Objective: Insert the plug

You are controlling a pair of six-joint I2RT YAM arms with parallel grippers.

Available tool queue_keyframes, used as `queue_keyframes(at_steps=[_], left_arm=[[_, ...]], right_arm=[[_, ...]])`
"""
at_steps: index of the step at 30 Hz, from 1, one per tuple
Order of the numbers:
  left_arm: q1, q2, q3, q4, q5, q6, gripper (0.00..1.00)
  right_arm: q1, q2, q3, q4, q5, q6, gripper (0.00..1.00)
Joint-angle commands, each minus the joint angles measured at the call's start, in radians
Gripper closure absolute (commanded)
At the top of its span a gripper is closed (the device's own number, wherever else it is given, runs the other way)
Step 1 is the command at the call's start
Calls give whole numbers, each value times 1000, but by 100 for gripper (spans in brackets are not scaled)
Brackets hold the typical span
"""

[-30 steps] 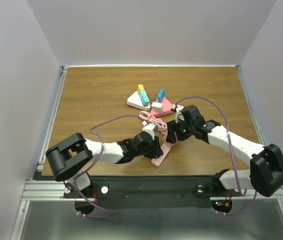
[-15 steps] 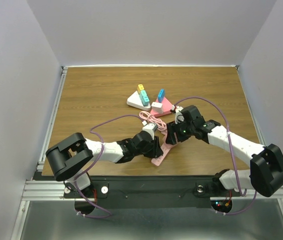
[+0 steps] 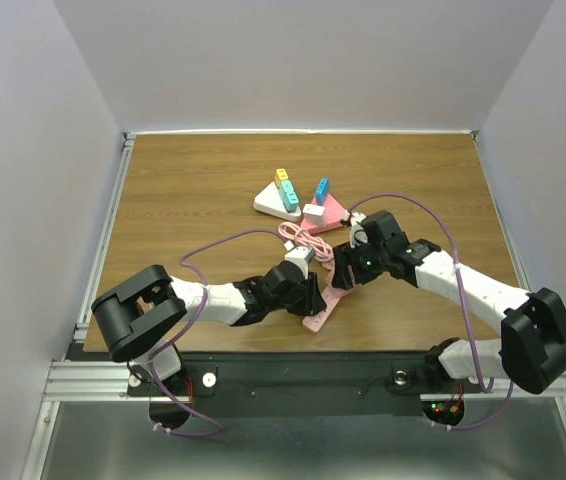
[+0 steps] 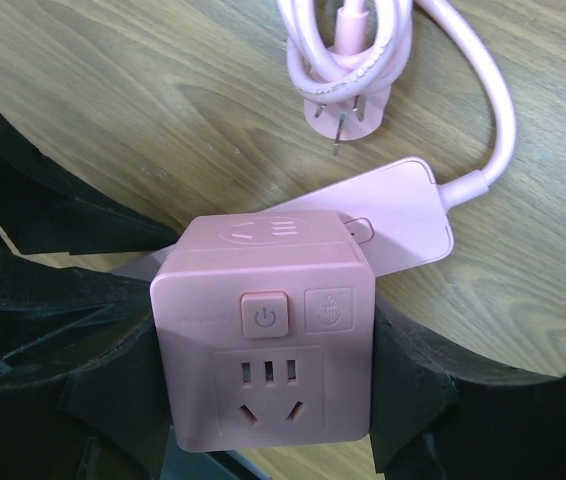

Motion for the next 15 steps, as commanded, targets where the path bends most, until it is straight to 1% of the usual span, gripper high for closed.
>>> queue_keyframes(at_steps=[1, 7, 15], left_arm=[[11, 80, -62, -246, -78, 52, 97], [11, 80, -62, -244, -75, 52, 97], [13, 89, -59, -246, -70, 57, 97]], right_arm=[[9, -3, 52, -25, 55, -23, 100], [10, 11, 63, -30, 61, -41, 100], [12, 34, 73, -33, -2, -81, 100]])
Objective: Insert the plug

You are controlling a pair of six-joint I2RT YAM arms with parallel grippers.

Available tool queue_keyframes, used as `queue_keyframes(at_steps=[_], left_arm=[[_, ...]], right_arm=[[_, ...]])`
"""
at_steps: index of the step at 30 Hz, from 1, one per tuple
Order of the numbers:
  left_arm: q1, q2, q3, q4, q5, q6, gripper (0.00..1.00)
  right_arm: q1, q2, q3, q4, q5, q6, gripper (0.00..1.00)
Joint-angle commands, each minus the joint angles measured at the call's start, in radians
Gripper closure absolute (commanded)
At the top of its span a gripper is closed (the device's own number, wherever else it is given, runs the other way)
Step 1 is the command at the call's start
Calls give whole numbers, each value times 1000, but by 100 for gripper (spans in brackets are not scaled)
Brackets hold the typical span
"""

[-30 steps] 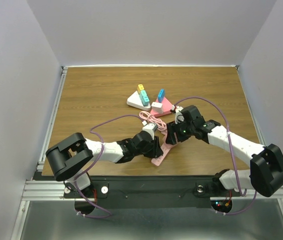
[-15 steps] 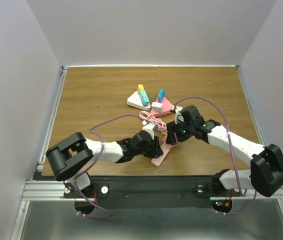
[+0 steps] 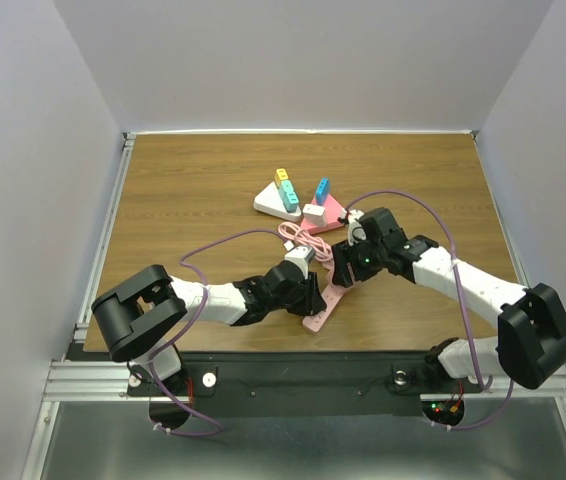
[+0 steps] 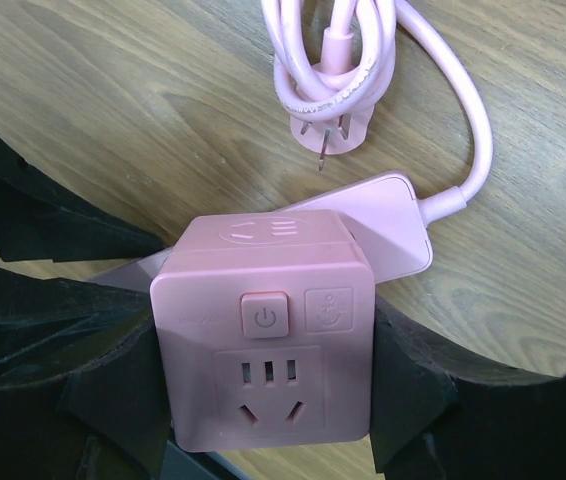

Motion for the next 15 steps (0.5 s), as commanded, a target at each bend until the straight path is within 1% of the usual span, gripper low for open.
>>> queue_keyframes(at_steps=[1, 9, 15], left_arm=[[10, 90, -58, -247, -75, 56, 98], [12, 95, -57, -246, -71, 58, 98], [12, 104, -48, -251, -68, 69, 98]], right_arm=[[11, 8, 38, -7, -23, -43, 100], [24, -1, 38, -17, -43, -41, 100], [24, -44, 27, -19, -8, -17, 99]])
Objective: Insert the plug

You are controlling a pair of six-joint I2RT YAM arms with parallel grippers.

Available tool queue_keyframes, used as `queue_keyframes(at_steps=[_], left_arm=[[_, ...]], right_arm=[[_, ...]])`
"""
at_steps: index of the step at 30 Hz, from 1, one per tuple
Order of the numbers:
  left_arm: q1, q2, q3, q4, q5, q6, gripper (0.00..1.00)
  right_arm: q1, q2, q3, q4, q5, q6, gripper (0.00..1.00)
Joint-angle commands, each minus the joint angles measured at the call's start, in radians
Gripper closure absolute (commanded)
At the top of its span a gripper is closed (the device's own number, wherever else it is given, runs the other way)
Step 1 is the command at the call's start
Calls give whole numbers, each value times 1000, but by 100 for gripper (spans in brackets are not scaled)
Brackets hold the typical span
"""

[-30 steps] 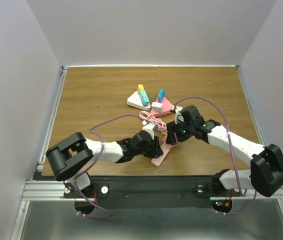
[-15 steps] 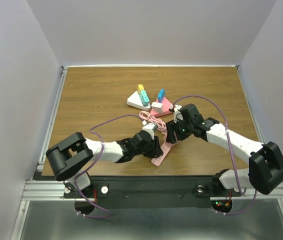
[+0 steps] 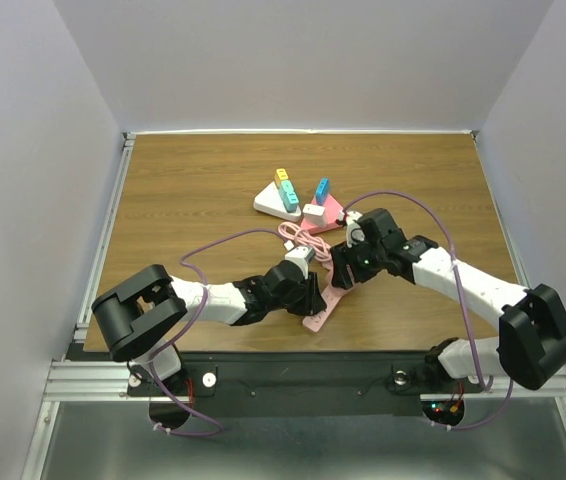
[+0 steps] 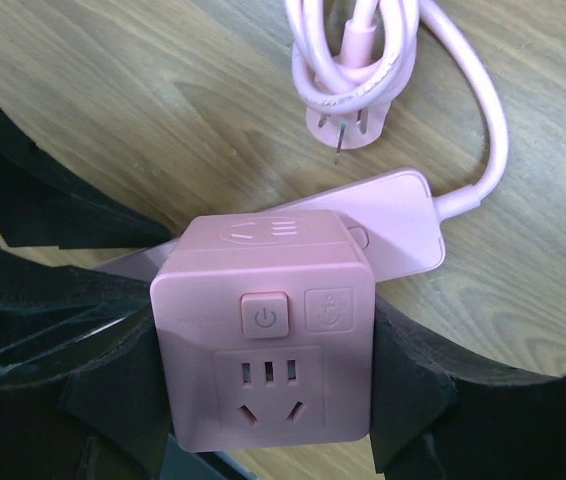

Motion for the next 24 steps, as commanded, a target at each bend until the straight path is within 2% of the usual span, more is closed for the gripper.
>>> queue_keyframes(at_steps=[1, 7, 24], left_arm=[[10, 98, -47, -255, -73, 66, 99], [10, 103, -43, -255, -71, 67, 100], [11, 100, -48, -254, -67, 63, 100]], right_arm=[[15, -56, 18, -13, 8, 12, 100], [15, -108, 27, -12, 24, 15, 100], [14, -24, 30, -12, 11, -22, 100]])
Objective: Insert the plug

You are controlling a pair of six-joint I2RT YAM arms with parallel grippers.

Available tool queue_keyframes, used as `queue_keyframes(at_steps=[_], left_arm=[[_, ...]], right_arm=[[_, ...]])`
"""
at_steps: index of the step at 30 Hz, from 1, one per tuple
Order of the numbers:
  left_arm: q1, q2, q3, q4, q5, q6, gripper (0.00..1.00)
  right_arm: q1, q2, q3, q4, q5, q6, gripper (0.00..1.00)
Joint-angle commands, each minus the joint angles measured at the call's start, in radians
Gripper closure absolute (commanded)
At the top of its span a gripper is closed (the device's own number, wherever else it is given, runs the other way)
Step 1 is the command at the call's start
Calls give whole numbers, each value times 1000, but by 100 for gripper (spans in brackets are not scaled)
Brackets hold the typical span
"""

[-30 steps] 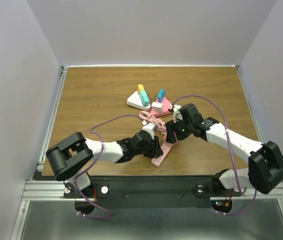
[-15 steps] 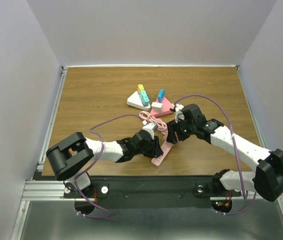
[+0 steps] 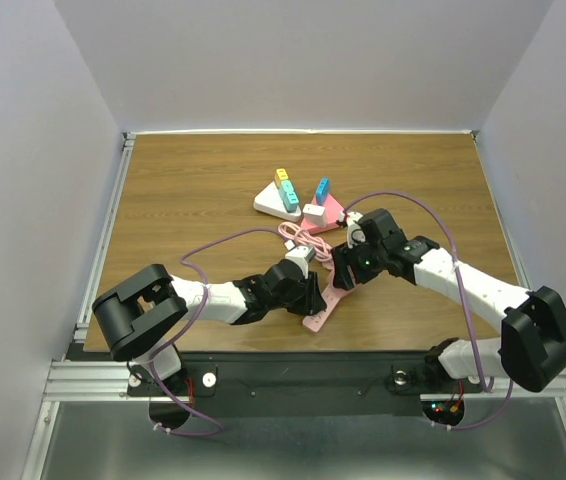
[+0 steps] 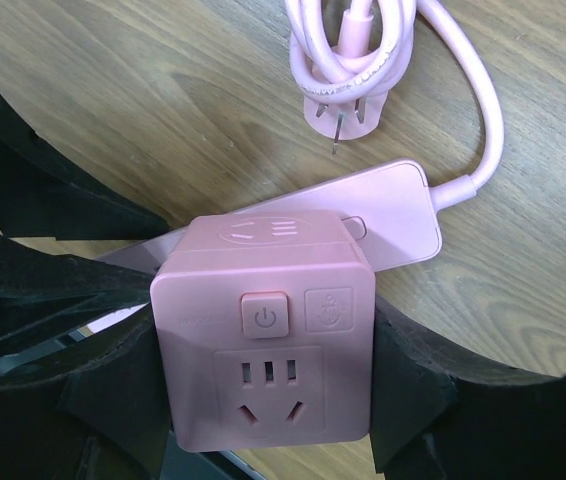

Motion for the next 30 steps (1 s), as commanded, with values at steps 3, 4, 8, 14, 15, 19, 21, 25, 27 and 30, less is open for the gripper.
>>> queue_keyframes(at_steps=[3, 4, 8, 14, 15, 19, 21, 25, 27, 30], left_arm=[[7, 95, -53, -252, -84, 53, 100], [6, 97, -53, -251, -84, 53, 100], [7, 95, -53, -251, -83, 52, 100], [7, 97, -55, -251, -81, 50, 100], [7, 97, -53, -251, -81, 50, 100], [7, 98, -53, -251, -80, 50, 100], [7, 100, -53, -251, -80, 52, 100], [7, 98, -53, -251, -78, 52, 100], [7, 98, -53, -251, -78, 52, 100], [7, 98, -53, -251, -78, 50, 100]], right_arm=[[5, 3, 32, 16, -2, -18, 100], [5, 6, 32, 16, -4, -18, 100], [5, 10, 35, 18, 2, -19, 100], [5, 29, 41, 18, 4, -25, 100], [5, 30, 41, 19, 2, -25, 100], [7, 38, 42, 19, -4, -27, 100], [5, 40, 42, 21, -5, -28, 99], [5, 41, 42, 19, -7, -27, 100], [5, 43, 44, 21, -5, -28, 100], [8, 53, 49, 19, -2, -34, 100]])
